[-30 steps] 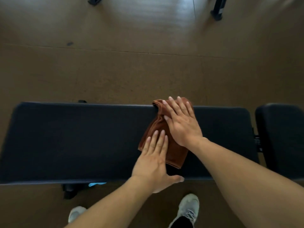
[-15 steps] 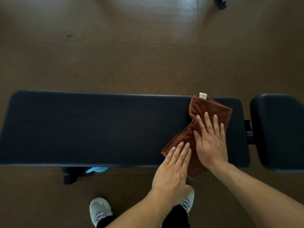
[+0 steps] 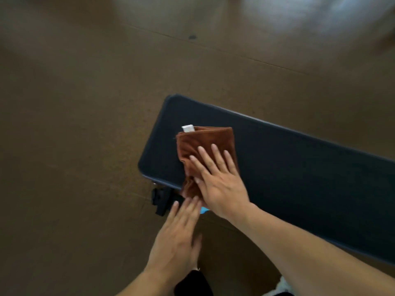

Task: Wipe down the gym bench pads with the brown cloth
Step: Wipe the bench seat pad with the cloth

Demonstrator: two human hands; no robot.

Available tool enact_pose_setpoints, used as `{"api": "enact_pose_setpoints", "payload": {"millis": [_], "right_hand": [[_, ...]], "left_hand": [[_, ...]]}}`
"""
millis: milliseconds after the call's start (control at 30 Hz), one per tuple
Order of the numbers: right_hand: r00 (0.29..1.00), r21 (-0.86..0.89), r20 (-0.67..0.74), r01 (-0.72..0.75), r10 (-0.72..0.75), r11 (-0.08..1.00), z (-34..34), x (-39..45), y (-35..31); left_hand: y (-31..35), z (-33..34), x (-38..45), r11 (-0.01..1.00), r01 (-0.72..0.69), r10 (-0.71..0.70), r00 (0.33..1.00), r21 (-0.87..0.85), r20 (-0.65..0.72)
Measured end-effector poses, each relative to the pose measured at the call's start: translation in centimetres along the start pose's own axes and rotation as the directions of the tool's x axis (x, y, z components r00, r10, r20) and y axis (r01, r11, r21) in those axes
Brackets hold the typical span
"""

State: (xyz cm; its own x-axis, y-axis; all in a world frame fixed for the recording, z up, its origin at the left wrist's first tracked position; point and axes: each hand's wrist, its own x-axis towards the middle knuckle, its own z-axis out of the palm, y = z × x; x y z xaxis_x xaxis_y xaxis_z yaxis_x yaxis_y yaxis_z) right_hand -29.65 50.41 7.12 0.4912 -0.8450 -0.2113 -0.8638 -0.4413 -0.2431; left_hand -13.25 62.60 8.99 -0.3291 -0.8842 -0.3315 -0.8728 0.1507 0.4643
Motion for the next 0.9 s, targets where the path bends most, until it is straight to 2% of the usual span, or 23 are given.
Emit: {"api": "enact_pose_setpoints", "payload": {"millis": [167, 267, 367, 467, 567, 700, 900], "right_hand": [[0.985, 0.009, 0.054, 0.161, -0.162, 0.987, -0.1, 8.6, -7.3], [0.975, 0.006, 0.081, 0.209, -0.209, 0.978, -0.6, 10.8, -7.6], [0.971, -0.022, 0.075, 0.230, -0.228, 0.973, -0.7, 11.1, -6.7], [0.984, 0.028, 0.055, 0.169, -0.171, 0.985, -1.1, 10.8, -5.9], [0.998, 0.082, 0.009, 0.066, -0.067, 0.994, -1.8, 8.8, -2.2], [0.996, 0.075, -0.021, -0.082, 0.084, 0.994, -2.3, 3.2, 5.9], [0.964, 0.056, -0.028, -0.261, 0.263, 0.964, -3.9, -9.2, 20.9]], "left_hand": [[-7.6, -4.1, -1.6, 0.965, 0.254, -0.259, 0.962, -0.068, -0.081], [-9.2, -5.0, -0.7, 0.960, 0.249, -0.270, 0.946, -0.133, -0.177], [-8.2, -5.4, 1.9, 0.962, 0.237, -0.264, 0.933, -0.137, -0.246], [-6.4, -5.3, 4.4, 0.960, 0.267, -0.279, 0.936, -0.083, -0.212], [-3.1, -4.9, 6.7, 0.974, 0.224, -0.221, 0.968, 0.017, -0.120], [4.0, -3.5, 10.1, 0.995, 0.102, -0.102, 0.994, -0.018, -0.041], [19.6, 2.7, 15.3, 0.996, -0.050, 0.042, 0.992, 0.067, 0.121]]}}
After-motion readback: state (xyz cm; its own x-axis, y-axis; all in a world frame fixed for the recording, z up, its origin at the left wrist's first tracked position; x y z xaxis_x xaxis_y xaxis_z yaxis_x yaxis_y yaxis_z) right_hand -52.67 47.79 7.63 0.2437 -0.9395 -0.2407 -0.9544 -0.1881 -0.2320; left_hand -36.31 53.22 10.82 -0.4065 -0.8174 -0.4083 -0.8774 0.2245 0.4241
